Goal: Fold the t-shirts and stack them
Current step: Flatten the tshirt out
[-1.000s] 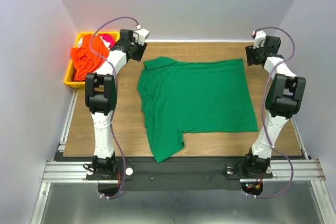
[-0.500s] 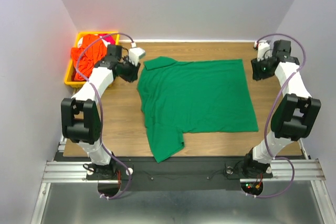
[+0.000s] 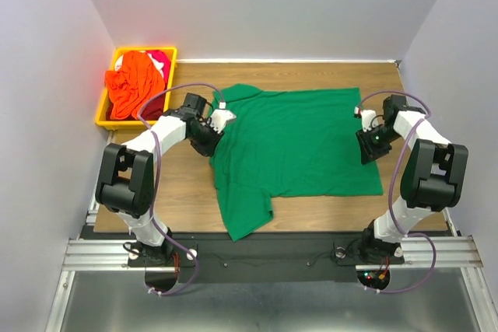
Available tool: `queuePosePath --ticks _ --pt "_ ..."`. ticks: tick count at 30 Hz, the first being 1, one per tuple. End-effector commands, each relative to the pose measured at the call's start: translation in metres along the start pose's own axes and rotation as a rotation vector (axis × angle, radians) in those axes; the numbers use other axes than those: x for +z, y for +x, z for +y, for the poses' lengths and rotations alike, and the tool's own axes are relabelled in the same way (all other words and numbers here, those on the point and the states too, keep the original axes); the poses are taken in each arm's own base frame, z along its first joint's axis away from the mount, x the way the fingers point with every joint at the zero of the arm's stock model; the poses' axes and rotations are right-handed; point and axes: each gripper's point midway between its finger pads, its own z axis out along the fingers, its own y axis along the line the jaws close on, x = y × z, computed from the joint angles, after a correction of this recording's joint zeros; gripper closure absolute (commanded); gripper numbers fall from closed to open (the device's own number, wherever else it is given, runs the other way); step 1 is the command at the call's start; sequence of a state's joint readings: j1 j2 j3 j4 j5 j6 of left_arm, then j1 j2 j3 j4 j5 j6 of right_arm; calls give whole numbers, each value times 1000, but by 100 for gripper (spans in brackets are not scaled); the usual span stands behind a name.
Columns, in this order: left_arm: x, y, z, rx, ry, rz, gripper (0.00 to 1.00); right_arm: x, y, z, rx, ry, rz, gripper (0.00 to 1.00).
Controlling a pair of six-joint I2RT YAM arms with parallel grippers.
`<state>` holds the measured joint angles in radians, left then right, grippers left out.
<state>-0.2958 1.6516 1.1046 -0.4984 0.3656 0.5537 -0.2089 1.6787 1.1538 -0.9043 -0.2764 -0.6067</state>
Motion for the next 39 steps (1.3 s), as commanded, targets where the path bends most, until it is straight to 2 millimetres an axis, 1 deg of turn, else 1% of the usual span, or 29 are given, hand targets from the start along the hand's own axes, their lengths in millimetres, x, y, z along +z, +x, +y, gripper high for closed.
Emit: queuePosePath --ticks 1,3,7,9,10,12,14,17,20,21,22,23,25,30,35,39 --pt "11 13 -1 1 -8 49 71 11 7 -3 -18 17 39 67" --pt "15 17 1 -2 -19 69 71 14 10 -8 -17 37 52 67" --pt "24 30 4 -3 -27 117 71 22 21 -19 -14 93 101 67" --pt "29 43 4 -9 -30 163 72 28 27 -21 -11 99 126 68" --pt "30 48 5 -8 -35 181 73 27 29 -24 -12 116 136 68" --pt "29 59 10 2 -64 220 75 28 31 -27 -12 133 145 68" --pt "24 69 16 7 -101 253 77 26 33 -30 -18 152 151 68" --pt "12 76 29 -8 -133 257 78 20 31 -30 -28 164 138 68" --pt "-3 60 28 -4 -122 190 77 17 27 -27 -30 158 114 68" --pt "-4 54 19 -5 -76 165 75 17 29 -26 -28 152 117 68" --pt "-7 42 13 6 -55 129 75 18 28 -25 -28 147 114 68" --pt "-8 38 11 9 -54 125 74 18 29 -24 -25 145 118 68" --pt "-6 29 0 26 -31 111 73 18 30 -23 -25 140 116 68" --pt "1 19 -10 30 -10 98 73 17 29 -24 -29 146 115 68" --pt "7 6 -14 22 18 79 72 17 29 -24 -29 147 117 68" --pt "15 4 -14 16 31 81 72 19 30 -24 -26 142 122 68"
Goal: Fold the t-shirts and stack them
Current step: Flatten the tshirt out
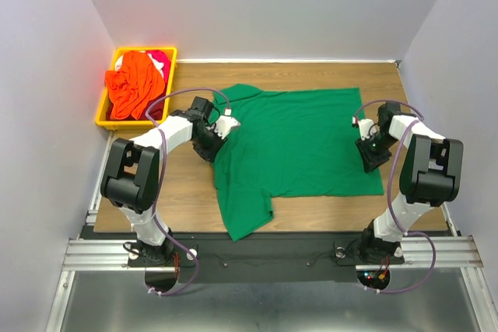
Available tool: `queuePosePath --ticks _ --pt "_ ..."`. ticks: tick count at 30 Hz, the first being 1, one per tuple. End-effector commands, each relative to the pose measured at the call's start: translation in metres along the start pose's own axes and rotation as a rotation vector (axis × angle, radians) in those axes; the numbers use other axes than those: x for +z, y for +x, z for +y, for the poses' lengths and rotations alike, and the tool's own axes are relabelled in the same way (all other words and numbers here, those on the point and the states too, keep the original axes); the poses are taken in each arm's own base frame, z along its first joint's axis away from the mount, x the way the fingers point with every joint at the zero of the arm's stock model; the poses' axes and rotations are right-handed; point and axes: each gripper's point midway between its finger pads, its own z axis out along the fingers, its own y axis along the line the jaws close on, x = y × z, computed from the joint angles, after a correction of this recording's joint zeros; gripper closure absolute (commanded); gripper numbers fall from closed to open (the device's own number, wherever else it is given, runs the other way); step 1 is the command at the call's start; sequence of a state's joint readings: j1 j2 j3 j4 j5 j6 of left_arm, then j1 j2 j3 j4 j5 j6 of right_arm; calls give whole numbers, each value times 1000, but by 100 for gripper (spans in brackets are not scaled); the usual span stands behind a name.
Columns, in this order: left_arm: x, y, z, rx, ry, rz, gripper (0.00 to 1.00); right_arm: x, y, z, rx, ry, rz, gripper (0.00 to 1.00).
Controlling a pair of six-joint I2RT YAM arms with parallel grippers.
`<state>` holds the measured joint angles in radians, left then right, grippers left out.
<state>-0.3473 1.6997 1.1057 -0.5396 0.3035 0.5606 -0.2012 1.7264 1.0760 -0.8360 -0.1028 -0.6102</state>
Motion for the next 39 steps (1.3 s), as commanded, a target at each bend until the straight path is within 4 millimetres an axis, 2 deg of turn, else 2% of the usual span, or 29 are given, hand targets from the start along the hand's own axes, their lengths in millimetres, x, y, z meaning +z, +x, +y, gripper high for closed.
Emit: queuePosePath --ticks 1,5,10,12,16,18,21,24,27,28,31,32,33,35,37,39 --pt "3 -13 -2 -10 29 -29 72 -2 -3 -4 -22 30 -21 68" --pt "16 -5 -3 -21 48 2 72 -1 -3 -5 -23 31 -14 68" --pt "26 27 4 -19 -2 107 72 0 0 -11 -32 56 9 68" --pt "20 44 17 -23 -64 152 73 -1 3 -15 -50 79 22 68" --pt "-7 71 53 -64 -154 196 73 -5 10 -21 -73 122 42 68" --pt "-16 75 67 -54 -198 209 73 -7 9 -19 -76 117 31 68" --pt "-23 66 71 -52 -199 186 73 -7 5 -9 -83 74 5 67" --pt "-26 51 67 -50 -156 143 67 -14 -1 10 -111 8 -29 63" --pt "-38 35 62 -32 -119 100 60 -35 -15 23 -124 -50 -100 54" --pt "-51 22 62 -13 -133 52 59 -45 -20 26 -129 -54 -129 52" --pt "-73 -4 38 49 -69 -47 58 -81 -39 31 -128 -65 -220 47" --pt "-87 -16 30 86 -78 -94 57 -91 -43 31 -128 -59 -243 47" --pt "-88 -24 16 125 -66 -107 57 -105 -49 28 -137 -28 -282 45" --pt "-91 -34 5 149 -84 -137 57 -109 -48 22 -140 11 -271 46" --pt "-84 -43 3 155 -99 -153 57 -98 -41 17 -145 18 -220 50" --pt "-74 -47 11 120 -123 -146 57 -79 -32 14 -139 6 -157 52"
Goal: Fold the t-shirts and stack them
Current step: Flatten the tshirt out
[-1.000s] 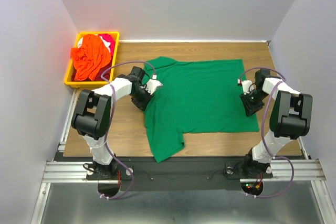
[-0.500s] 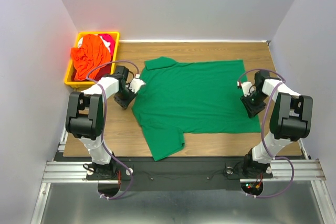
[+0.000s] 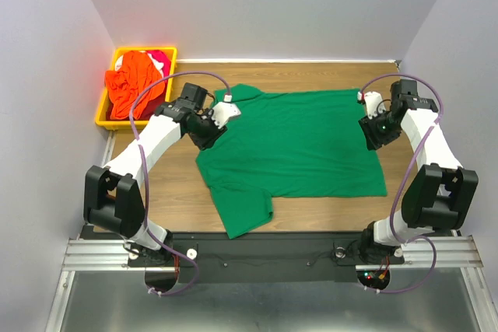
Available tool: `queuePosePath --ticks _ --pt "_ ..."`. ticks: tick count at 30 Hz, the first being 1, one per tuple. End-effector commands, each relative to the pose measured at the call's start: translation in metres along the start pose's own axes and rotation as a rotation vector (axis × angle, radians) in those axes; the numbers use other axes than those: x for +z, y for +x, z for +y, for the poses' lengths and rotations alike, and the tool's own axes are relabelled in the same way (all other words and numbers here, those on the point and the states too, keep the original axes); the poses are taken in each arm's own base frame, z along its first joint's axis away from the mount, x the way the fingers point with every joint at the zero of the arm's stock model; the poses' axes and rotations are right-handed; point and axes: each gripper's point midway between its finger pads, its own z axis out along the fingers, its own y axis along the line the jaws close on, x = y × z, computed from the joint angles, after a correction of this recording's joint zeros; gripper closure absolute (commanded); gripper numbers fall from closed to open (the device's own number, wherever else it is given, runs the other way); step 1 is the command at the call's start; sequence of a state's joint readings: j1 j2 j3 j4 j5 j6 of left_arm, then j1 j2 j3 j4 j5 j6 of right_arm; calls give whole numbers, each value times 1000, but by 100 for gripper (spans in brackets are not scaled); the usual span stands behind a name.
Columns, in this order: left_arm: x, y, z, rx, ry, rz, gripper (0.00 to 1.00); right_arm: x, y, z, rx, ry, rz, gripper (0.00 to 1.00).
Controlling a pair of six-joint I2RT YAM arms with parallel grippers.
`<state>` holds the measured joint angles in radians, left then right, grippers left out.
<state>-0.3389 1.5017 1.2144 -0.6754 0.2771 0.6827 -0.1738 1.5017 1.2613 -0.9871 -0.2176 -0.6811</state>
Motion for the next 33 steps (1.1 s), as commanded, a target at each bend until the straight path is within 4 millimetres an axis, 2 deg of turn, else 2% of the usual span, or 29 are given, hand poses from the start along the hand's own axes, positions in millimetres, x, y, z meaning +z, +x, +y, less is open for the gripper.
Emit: queuePosePath --ticks 1,4,6,7,10,12,13,14,15,19,21,23,24,25,26,28,29,30,31,32,33 --pt "20 -7 7 -47 -9 8 57 24 28 9 11 -60 132 53" --pt "37 0 15 -59 -41 36 57 44 37 8 29 -71 165 54" --pt "51 17 13 -62 -33 89 57 52 41 4 28 -56 181 55" --pt "59 29 8 -62 -20 116 58 56 46 5 27 -58 196 55" --pt "67 46 0 -59 -8 150 58 62 54 6 13 -57 215 56" --pt "72 73 -17 -67 28 202 59 67 67 8 -4 -59 246 55" --pt "72 72 -17 -65 26 198 59 69 72 10 -10 -61 259 56" --pt "73 86 -27 -67 48 227 59 70 76 11 -20 -60 266 55" --pt "73 94 -31 -67 56 245 59 70 85 14 -28 -61 288 55" --pt "64 122 -54 -63 96 294 60 66 102 21 -82 -67 318 54" --pt "58 127 -60 -58 114 298 60 61 107 25 -105 -73 322 53" --pt "49 129 -68 -54 138 301 60 51 102 33 -119 -104 287 53" --pt "46 128 -69 -53 142 296 60 46 95 34 -111 -112 263 51" --pt "41 127 -72 -48 155 298 60 35 72 27 -103 -89 195 50" --pt "34 111 -64 -37 138 255 59 27 60 36 -82 -144 148 49" --pt "22 93 -55 -28 136 219 55 12 28 30 -50 -157 53 45" --pt "13 62 -35 -18 98 154 50 0 -3 17 -27 -136 -15 43" --pt "7 45 -24 -40 99 103 48 -4 -20 14 -8 -153 -70 39" --pt "-2 14 -2 -44 74 44 46 -7 -34 8 25 -154 -99 39" --pt "-6 -2 10 -54 63 7 46 4 -47 -1 48 -167 -102 39" --pt "-11 -19 21 -72 56 -42 45 -6 -77 -17 48 -136 -173 38"
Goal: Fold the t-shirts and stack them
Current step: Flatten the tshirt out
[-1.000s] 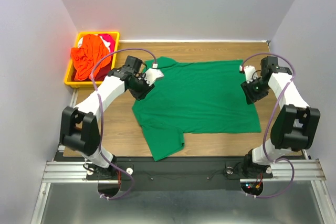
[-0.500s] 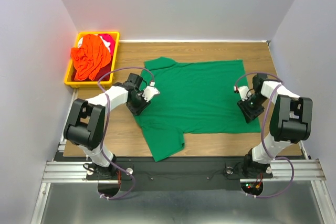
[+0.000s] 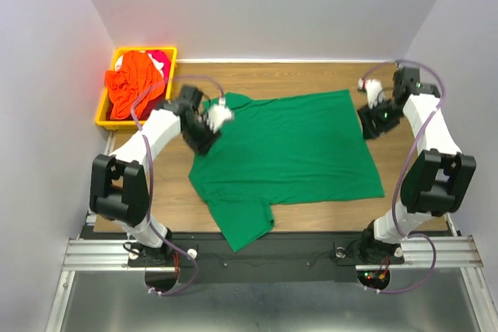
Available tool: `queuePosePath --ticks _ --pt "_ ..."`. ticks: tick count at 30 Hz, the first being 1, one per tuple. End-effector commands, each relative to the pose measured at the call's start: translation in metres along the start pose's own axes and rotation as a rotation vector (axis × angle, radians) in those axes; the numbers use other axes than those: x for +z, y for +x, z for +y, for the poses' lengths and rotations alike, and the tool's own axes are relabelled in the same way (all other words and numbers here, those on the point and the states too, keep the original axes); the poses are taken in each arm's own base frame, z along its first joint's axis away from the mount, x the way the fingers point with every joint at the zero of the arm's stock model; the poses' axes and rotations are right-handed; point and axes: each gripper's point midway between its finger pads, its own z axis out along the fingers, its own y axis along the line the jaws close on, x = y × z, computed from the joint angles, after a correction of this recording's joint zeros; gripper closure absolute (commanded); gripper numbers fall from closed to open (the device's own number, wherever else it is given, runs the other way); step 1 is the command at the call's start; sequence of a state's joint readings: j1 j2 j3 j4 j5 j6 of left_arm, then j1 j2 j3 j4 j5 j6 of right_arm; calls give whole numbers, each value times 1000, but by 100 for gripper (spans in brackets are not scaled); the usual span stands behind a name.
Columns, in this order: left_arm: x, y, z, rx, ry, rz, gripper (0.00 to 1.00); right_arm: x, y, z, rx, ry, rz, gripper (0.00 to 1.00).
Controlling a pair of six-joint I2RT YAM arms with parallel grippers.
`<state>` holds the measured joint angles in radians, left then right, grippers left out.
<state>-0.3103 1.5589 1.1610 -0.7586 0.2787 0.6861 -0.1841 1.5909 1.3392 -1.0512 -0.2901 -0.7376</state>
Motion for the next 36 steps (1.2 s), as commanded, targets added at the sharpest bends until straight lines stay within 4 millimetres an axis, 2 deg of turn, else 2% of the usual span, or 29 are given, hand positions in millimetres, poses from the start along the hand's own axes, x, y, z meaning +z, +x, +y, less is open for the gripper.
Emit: queuePosePath --ticks 1,2,3,4,5,6,7,8,9,10,11,12,13,14,16,17,19,20,22,23,27,31,36 --pt "-52 -90 56 -40 -81 -270 44 -15 -87 -32 114 -23 -220 38" --pt "-58 -103 69 -70 -98 -314 43 4 -95 -44 149 -48 -208 38" --pt "-64 -116 82 -90 -123 -352 43 -6 -124 -64 151 -7 -271 39" --pt "-67 -125 94 -112 -144 -380 43 -3 -136 -74 174 3 -290 39" --pt "-72 -140 118 -138 -180 -427 42 -1 -150 -86 220 17 -320 39" --pt "-72 -148 128 -181 -183 -453 42 23 -157 -100 249 8 -309 39" --pt "-73 -155 140 -203 -199 -478 42 11 -180 -115 267 43 -373 39" --pt "-68 -161 161 -234 -218 -491 42 16 -193 -128 269 64 -407 39" --pt "-65 -163 171 -285 -220 -502 42 38 -195 -140 293 64 -395 39" --pt "-49 -164 186 -317 -225 -497 42 33 -214 -155 307 103 -460 39" --pt "-56 -170 200 -329 -246 -528 42 38 -219 -163 318 115 -476 39" --pt "-53 -171 209 -357 -260 -533 42 42 -223 -170 324 133 -489 39" --pt "-40 -173 219 -401 -255 -536 42 55 -224 -177 342 133 -492 39" --pt "-43 -177 229 -408 -271 -555 42 58 -232 -183 335 144 -527 39" --pt "-35 -181 240 -432 -285 -565 42 68 -237 -187 348 141 -546 39" --pt "-20 -178 244 -446 -280 -548 41 80 -235 -190 357 135 -542 39" --pt "-15 -181 254 -458 -295 -550 41 87 -240 -196 356 138 -567 38" --pt "0 -177 257 -482 -289 -530 41 92 -242 -198 356 138 -576 38" --pt "7 -177 264 -495 -302 -523 41 107 -239 -201 367 136 -569 38" --pt "18 -174 265 -507 -291 -510 41 112 -240 -202 369 137 -572 38" --pt "34 -168 266 -525 -282 -489 41 134 -235 -200 376 122 -553 38" --pt "44 -159 268 -542 -293 -460 41 159 -231 -192 382 94 -527 39" --pt "53 -149 263 -553 -289 -427 41 178 -225 -178 373 67 -490 42"
